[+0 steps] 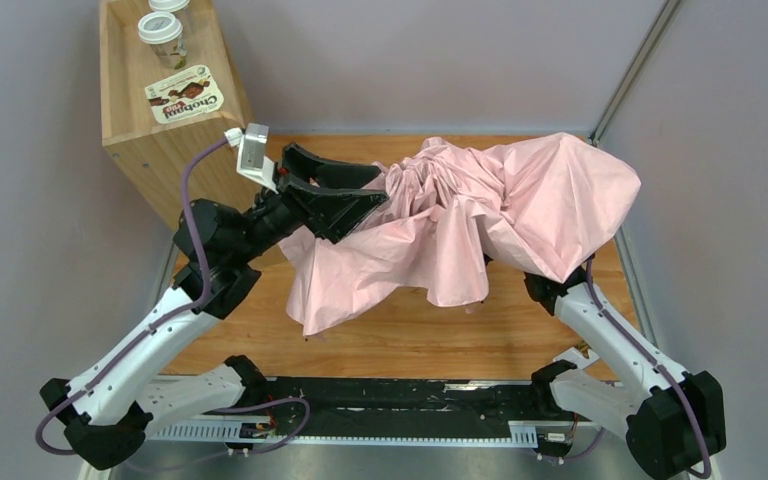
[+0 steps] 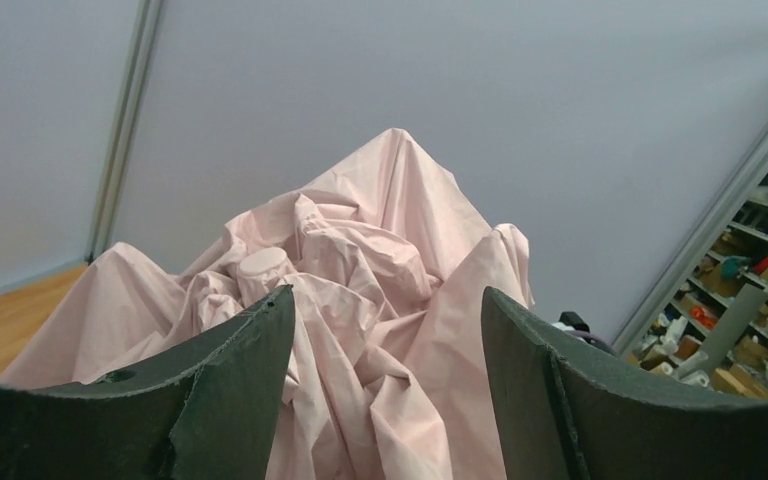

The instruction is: Put away the umbrella

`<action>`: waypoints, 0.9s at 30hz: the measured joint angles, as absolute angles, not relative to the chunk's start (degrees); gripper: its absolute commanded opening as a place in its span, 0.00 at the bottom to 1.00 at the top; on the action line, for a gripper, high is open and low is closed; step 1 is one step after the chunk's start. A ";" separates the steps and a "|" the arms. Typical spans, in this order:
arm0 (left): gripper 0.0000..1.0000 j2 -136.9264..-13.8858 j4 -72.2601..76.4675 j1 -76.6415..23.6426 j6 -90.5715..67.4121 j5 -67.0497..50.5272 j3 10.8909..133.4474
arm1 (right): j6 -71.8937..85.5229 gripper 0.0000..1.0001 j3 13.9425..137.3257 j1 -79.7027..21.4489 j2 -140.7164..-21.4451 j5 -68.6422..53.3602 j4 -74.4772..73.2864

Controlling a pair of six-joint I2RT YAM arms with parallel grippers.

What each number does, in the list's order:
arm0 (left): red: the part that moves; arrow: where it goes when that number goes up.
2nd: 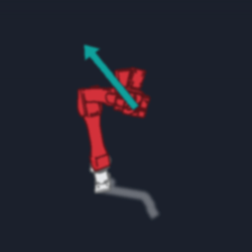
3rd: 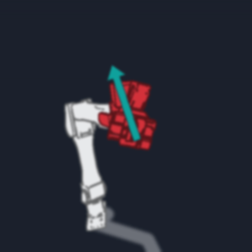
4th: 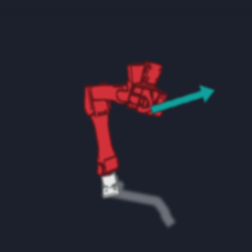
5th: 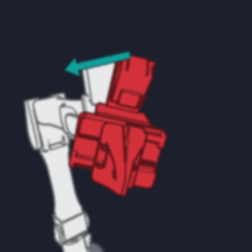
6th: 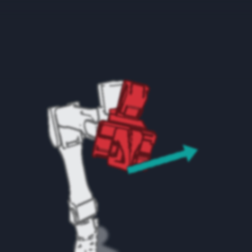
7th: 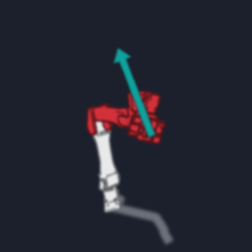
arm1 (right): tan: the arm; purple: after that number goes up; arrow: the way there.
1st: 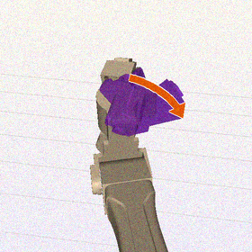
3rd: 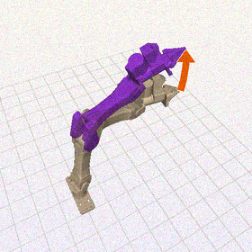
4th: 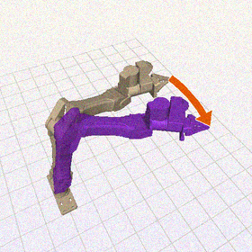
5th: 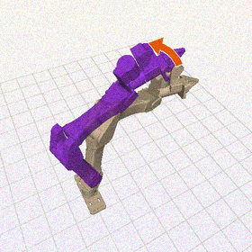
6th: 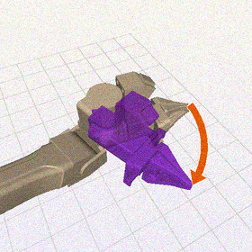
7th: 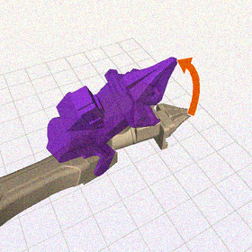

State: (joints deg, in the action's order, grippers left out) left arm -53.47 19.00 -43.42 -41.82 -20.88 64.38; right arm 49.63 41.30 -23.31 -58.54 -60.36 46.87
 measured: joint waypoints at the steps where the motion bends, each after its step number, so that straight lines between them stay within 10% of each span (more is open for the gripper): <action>1: 0.75 -54.43 18.87 -43.42 -41.58 -20.86 65.14 | 49.58 0.00 41.50 -23.31 -58.54 -60.34 46.57; 27: 0.76 -72.55 13.43 -44.51 -45.04 -19.75 76.16 | 37.65 0.00 46.22 -22.57 -56.77 -58.22 25.91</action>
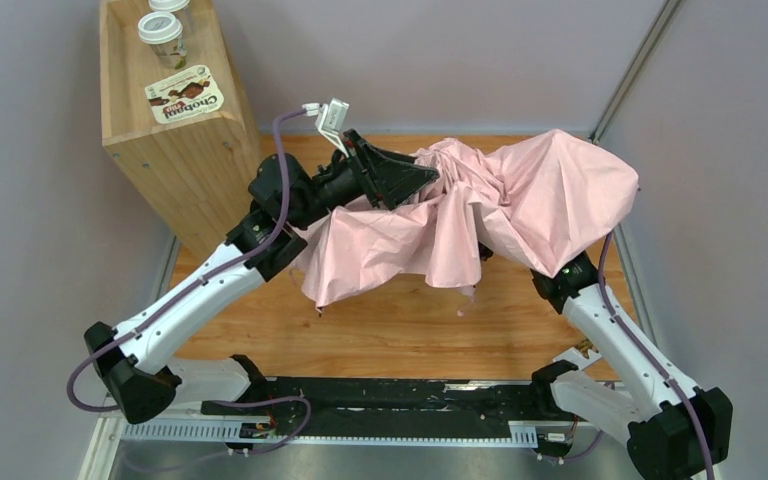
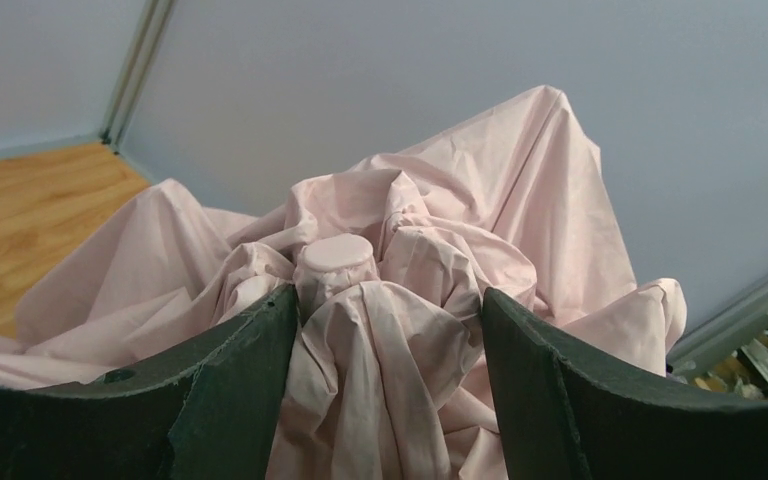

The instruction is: Put away the umbrella

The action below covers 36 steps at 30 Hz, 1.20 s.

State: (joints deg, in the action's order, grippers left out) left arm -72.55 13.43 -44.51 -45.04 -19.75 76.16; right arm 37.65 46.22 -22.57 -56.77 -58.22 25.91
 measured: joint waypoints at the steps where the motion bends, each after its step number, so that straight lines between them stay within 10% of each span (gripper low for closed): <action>1: 0.76 -71.22 12.49 -44.73 -44.71 -18.26 74.89 | 36.60 0.00 46.24 -22.59 -56.29 -58.13 24.10; 21: 0.77 -59.27 -1.06 -45.63 -45.39 2.42 66.92 | 31.94 0.00 47.31 -22.90 -55.00 -57.78 18.65; 36: 0.77 -67.46 26.55 -44.64 -45.50 -17.78 63.83 | 31.81 0.00 48.58 -23.05 -54.96 -60.64 21.19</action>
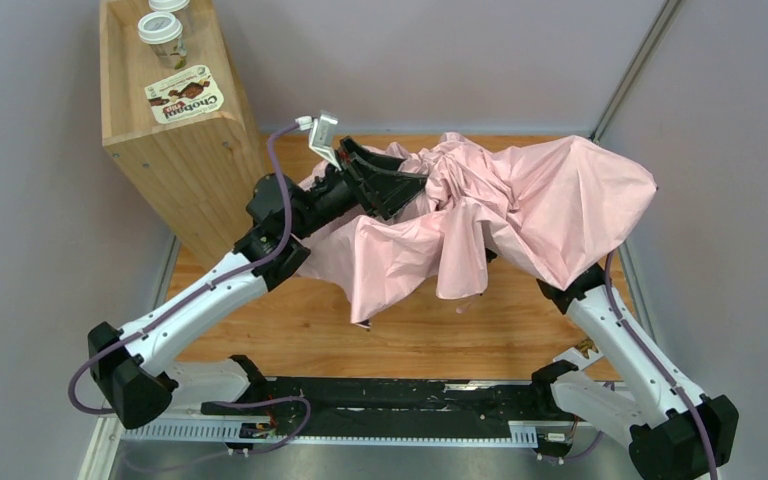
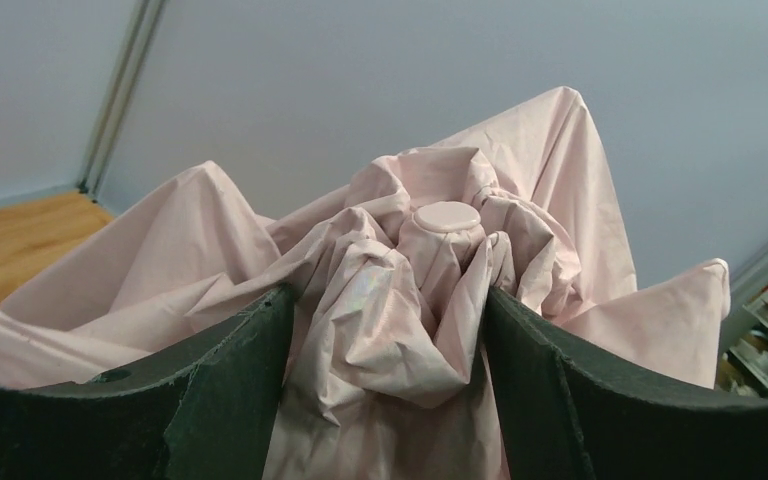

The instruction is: Put away the umbrella

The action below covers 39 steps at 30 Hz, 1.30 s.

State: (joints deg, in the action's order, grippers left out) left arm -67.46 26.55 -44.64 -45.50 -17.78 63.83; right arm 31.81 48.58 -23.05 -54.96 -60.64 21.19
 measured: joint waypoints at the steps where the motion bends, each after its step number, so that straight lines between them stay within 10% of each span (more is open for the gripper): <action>1: 0.77 -68.38 26.74 -44.64 -45.50 -18.74 64.88 | 31.81 0.00 48.69 -23.05 -54.96 -60.73 21.30; 33: 0.78 -73.67 28.71 -45.78 -43.90 -24.88 69.43 | 17.19 0.00 57.17 -26.24 -55.20 -56.77 -1.67; 36: 0.63 -76.05 29.08 -45.82 -45.34 -26.89 71.61 | 14.11 0.00 59.07 -27.38 -55.66 -55.70 -5.80; 39: 0.15 -77.78 30.59 -45.95 -46.68 -28.58 72.77 | 12.27 0.00 60.45 -27.86 -56.29 -55.05 -8.38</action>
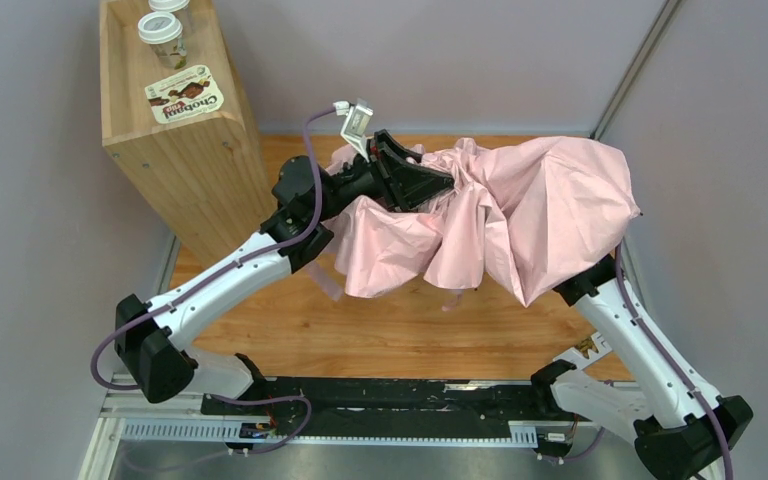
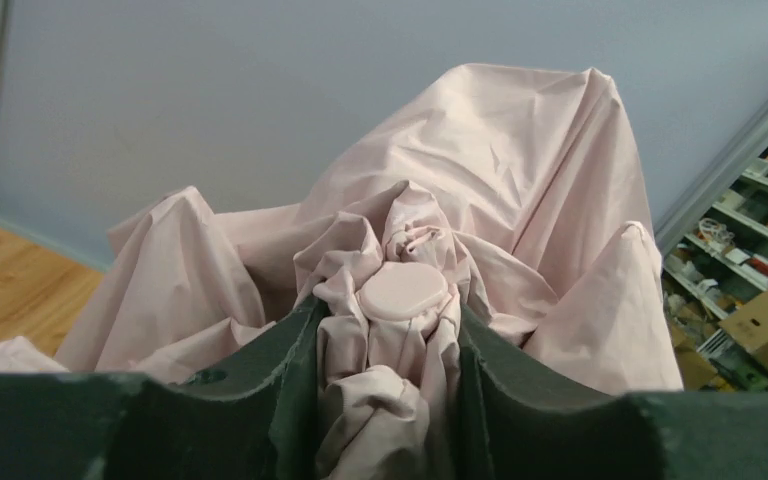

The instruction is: Put away the umbrella

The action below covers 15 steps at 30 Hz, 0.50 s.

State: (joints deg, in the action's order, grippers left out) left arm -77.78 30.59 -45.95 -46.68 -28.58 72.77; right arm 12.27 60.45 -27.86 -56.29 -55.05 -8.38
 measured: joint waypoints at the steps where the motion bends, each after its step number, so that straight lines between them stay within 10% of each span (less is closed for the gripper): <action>1: 0.06 -77.97 31.11 -46.02 -46.41 -28.99 72.77 | 11.88 0.00 60.51 -27.88 -56.40 -54.98 -8.88; 2: 0.00 -78.04 31.09 -45.98 -46.44 -29.32 72.79 | 11.70 0.04 60.51 -27.92 -56.40 -54.94 -9.34; 6: 0.00 -77.93 29.95 -45.98 -44.82 -28.67 72.88 | 12.53 0.85 59.57 -28.40 -55.51 -51.35 -9.63; 15: 0.00 -69.56 16.05 -45.50 -34.41 -9.82 68.62 | 25.26 1.00 43.29 -28.29 -45.32 -18.46 -19.14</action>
State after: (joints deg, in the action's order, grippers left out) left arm -69.56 16.05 -45.50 -34.41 -9.82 68.62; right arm 25.26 43.29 -28.29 -45.32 -18.46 -19.14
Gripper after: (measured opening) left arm 0.453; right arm 0.998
